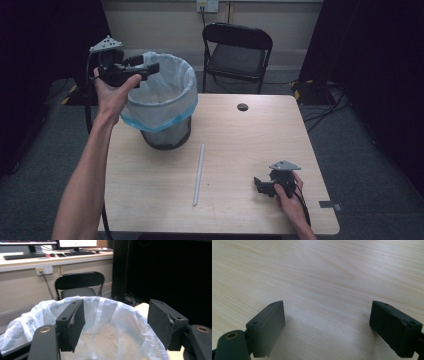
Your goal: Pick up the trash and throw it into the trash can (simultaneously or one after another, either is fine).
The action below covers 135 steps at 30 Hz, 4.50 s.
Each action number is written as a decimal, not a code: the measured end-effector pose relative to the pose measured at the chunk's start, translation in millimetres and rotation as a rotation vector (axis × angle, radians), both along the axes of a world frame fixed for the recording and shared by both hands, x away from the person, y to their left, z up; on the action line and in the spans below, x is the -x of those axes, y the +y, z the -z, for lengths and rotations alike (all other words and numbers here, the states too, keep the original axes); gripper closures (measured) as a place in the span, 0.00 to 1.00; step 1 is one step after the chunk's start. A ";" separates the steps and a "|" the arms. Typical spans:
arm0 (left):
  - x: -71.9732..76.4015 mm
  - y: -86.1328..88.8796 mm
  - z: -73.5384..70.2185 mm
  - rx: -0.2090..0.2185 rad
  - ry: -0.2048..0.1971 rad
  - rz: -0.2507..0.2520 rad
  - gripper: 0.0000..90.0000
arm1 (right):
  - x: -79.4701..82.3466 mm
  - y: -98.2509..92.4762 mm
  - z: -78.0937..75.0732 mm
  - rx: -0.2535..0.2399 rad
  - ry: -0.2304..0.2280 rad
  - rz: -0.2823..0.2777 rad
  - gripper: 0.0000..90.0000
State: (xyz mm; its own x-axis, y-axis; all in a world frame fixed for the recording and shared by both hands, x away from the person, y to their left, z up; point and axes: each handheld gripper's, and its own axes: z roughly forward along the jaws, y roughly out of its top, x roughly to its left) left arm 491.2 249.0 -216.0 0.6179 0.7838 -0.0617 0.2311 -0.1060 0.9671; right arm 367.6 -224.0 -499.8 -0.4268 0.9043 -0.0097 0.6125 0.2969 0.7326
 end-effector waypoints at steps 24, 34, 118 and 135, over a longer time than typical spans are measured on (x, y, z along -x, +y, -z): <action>30.9 -8.0 17.3 -0.001 0.032 0.094 0.26 | -0.3 0.2 0.1 0.001 -0.001 -0.002 0.13; 58.0 -4.8 32.3 -0.023 0.019 0.143 0.32 | -0.3 0.3 0.1 -0.001 0.001 -0.001 0.13; 132.4 -94.1 267.0 -0.464 0.389 0.267 0.84 | 0.3 0.7 0.1 0.003 -0.002 0.005 0.13; 122.8 -84.1 267.6 -0.396 0.444 0.304 0.89 | 0.3 0.7 0.0 0.002 -0.001 0.006 0.13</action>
State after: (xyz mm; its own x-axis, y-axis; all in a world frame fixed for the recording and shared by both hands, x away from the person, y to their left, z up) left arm 368.4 164.9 -483.5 0.7973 0.5944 -0.1050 0.5022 -0.5567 0.6617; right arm 367.3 -223.3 -499.8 -0.4213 0.9068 -0.0119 0.6137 0.2947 0.7325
